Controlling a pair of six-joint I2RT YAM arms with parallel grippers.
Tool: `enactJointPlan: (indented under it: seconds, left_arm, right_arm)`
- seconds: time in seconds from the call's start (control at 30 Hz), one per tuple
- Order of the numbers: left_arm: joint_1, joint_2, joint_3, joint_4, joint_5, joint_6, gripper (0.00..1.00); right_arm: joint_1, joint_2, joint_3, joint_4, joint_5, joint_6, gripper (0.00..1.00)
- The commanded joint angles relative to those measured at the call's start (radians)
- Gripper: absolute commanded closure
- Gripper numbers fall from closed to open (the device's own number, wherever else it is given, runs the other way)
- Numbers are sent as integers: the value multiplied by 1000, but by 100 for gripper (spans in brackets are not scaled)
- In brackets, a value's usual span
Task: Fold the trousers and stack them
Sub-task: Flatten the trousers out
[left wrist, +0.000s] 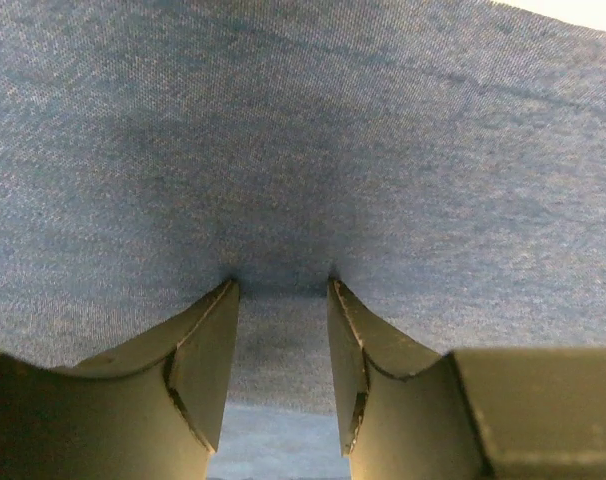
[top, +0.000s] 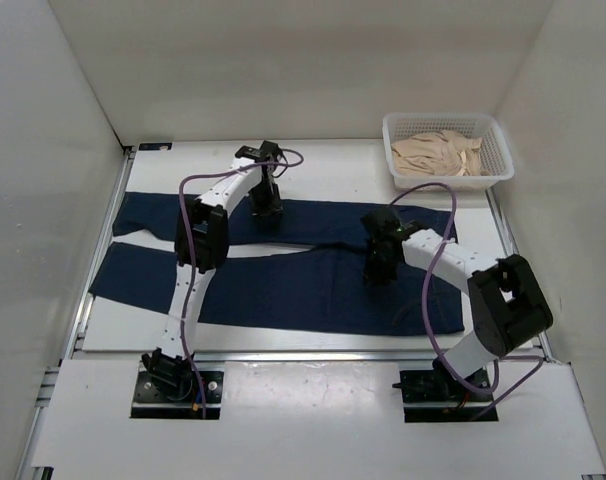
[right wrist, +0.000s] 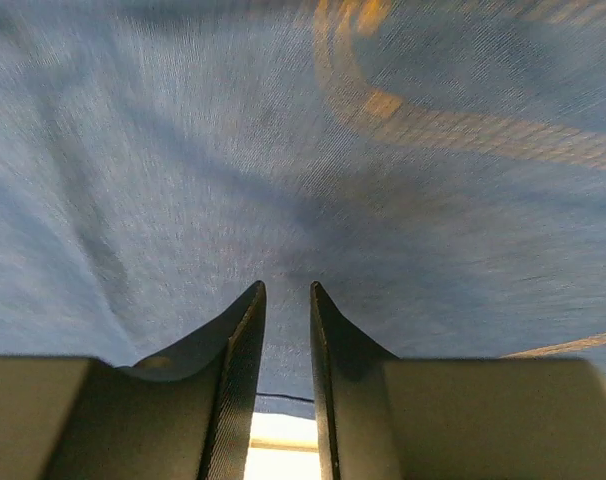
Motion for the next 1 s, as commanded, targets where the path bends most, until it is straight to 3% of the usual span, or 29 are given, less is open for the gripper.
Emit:
enactJointPlan:
  seconds: [0.0, 0.2, 0.37, 0.63, 0.8, 0.87, 0.93, 0.97]
  left_arm:
    - [8, 113, 90, -12, 30, 2, 48]
    - [51, 218, 272, -26, 67, 20, 47]
    - [97, 258, 357, -4, 90, 40, 47]
    - [106, 236, 406, 57, 108, 80, 45]
    - [125, 176, 441, 115, 134, 89, 38]
    - [125, 131, 451, 144, 163, 89, 30]
    - [125, 89, 442, 145, 154, 89, 14]
    - [125, 39, 432, 145, 154, 89, 0]
  right_arm:
    - [53, 18, -72, 38, -4, 76, 71]
    - [150, 23, -201, 56, -47, 161, 71]
    - [161, -35, -204, -48, -20, 167, 72]
    - [172, -100, -249, -154, 49, 156, 72]
    - [172, -127, -154, -252, 133, 156, 70]
    - [172, -150, -97, -278, 157, 156, 69]
    - [172, -189, -42, -318, 178, 147, 65]
    - [172, -202, -26, -330, 204, 147, 55]
